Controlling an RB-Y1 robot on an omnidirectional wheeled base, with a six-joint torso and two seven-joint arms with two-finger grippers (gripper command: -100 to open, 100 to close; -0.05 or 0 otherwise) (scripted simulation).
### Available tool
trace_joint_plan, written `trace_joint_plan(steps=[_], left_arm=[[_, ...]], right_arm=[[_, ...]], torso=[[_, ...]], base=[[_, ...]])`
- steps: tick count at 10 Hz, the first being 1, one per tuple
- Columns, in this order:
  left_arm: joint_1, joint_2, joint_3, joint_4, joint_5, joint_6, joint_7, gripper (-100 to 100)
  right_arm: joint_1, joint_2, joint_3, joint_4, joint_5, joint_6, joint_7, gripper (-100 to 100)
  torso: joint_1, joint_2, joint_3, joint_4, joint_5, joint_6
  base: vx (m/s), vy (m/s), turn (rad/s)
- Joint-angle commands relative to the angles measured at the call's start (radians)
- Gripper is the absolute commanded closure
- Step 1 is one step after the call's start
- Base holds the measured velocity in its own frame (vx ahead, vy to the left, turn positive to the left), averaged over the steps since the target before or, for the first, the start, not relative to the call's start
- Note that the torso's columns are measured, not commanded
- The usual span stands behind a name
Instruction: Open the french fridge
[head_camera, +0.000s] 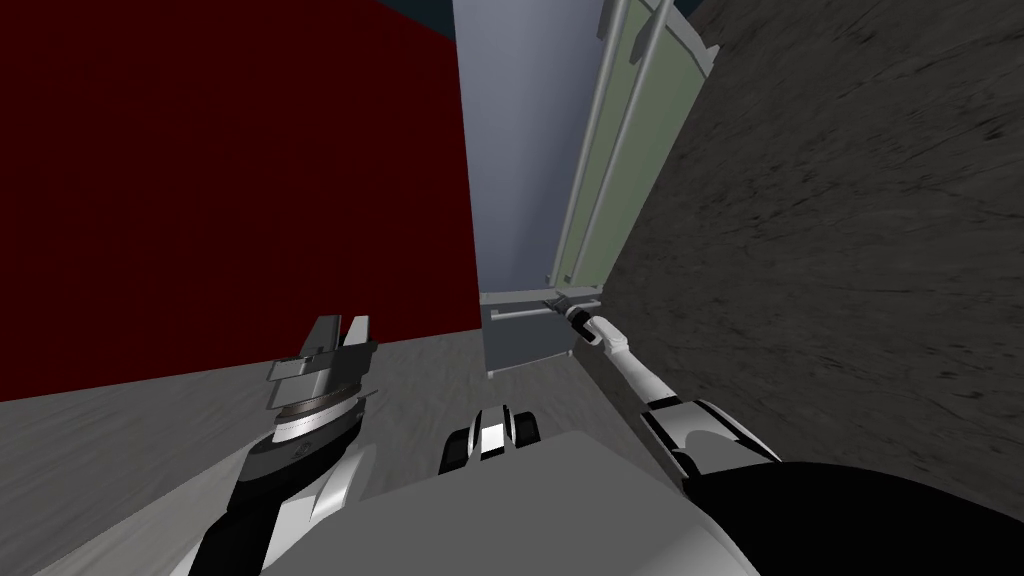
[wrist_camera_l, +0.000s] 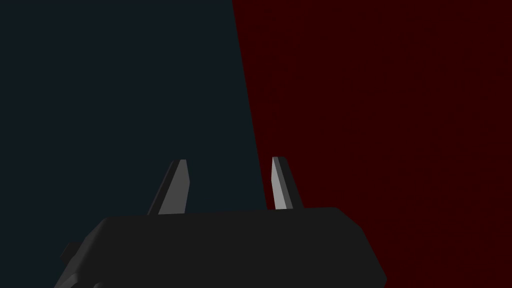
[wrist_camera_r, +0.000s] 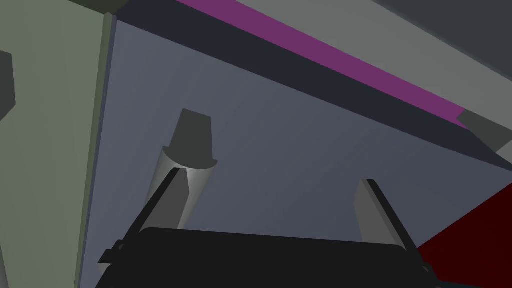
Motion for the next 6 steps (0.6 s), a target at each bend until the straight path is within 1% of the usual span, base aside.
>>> trace_joint_plan(steps=[1,6], left_arm=[[0.0,0.0,0.0,0.0,0.0,0.0,0.0,0],[0.0,0.0,0.0,0.0,0.0,0.0,0.0,0]], right_arm=[[-0.042,-0.063,-0.004,0.053,0.055,0.018,0.011,-100],[-0.11,-0.149,-0.001,0.126,0.129,0.042,0.022,-100]], torso=[[0.0,-0.001,0.0,0.0,0.0,0.0],[-0.002,0.001,0.001,0.0,-0.001,0.0]], base=[[0.055,0.066,-0.014],[0.033,0.045,-0.008]])
